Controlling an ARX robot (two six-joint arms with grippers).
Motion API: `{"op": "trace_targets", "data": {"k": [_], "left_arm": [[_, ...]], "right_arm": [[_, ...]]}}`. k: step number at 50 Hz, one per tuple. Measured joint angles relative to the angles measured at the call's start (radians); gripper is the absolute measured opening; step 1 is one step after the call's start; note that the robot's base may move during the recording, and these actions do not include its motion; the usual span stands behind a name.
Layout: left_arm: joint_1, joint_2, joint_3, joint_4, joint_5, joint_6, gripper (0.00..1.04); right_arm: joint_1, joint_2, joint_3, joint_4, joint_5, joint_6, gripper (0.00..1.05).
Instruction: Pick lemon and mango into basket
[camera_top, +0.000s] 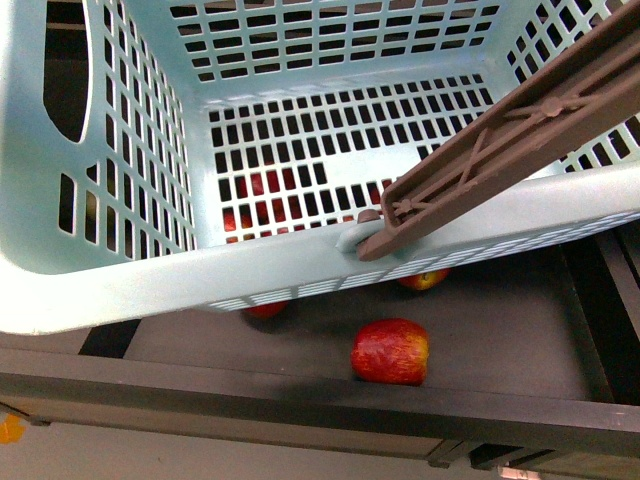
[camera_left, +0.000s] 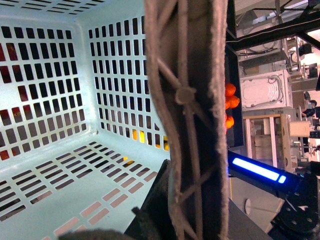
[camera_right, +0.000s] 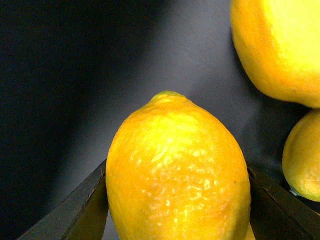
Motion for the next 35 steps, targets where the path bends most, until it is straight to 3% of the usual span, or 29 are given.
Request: {"op": "trace_targets", "data": {"k": [7, 18, 29, 35], "left_arm": [[0.0, 0.0, 0.0, 0.0, 0.0, 0.0, 0.06], [0.0, 0.0, 0.0, 0.0, 0.0, 0.0, 0.06], [0.0, 0.0, 0.0, 0.0, -0.001, 0.0, 0.06], [0.0, 0.0, 0.0, 0.0, 0.001, 0.0, 0.06]], "right_arm": [[0.02, -0.192, -0.131, 0.063, -0.058, -0.121, 0.65], [0.072, -0.614, -0.378, 0.049, -0.261, -0.341, 0.65], [0.118, -0.931, -0.478, -0.04, -0.359, -0.405, 0.65], [0.201, -1.112, -0.508, -0.087, -0.373, -0.402, 0.65]]}}
